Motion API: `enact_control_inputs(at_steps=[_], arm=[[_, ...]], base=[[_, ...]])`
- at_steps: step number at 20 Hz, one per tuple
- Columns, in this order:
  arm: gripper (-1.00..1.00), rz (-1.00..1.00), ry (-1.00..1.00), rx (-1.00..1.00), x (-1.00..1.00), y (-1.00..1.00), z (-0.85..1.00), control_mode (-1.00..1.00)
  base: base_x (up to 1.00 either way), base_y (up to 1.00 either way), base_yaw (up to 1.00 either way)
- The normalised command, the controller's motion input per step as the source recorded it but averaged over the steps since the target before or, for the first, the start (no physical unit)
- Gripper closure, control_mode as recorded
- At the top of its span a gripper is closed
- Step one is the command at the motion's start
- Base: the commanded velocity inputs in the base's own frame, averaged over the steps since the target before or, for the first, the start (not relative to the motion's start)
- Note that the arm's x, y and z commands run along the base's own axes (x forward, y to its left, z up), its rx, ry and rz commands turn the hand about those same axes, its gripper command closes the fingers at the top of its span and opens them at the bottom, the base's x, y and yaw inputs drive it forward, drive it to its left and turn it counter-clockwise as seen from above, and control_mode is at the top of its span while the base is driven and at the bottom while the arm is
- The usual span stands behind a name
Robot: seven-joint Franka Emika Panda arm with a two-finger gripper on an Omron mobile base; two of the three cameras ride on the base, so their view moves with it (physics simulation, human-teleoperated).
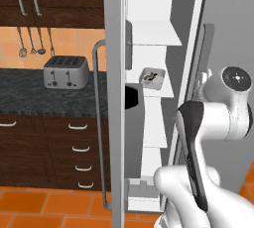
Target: Take the meat container that has the fish and place it on the second highest rack of the freezer. Then take the vegetable container that has the garlic and broccoli and place it on the highest rack of the freezer.
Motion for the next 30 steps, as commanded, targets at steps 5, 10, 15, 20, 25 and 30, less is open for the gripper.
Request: enact_control_inputs(at_steps=[5,10,15,20,25,30], arm=[[-1.00,0.00,0.00,0.00,0.00,0.00,0.00,1.00],[-1.00,0.00,0.00,0.00,0.00,0.00,0.00,1.00],[-1.00,0.00,0.00,0.00,0.00,0.00,0.00,1.00],[-1.00,0.00,0.00,0.00,0.00,0.00,0.00,1.00],[-1.00,0.00,0.00,0.00,0.00,0.00,0.00,1.00],[-1.00,0.00,0.00,0.00,0.00,0.00,0.00,1.00]], base=[[-0.36,0.04,0.89],[-0.02,0.00,0.99],[-0.03,0.00,0.98],[0.43,0.07,0.78],[1.00,-0.24,0.25],[1.00,-0.72,-0.04]])
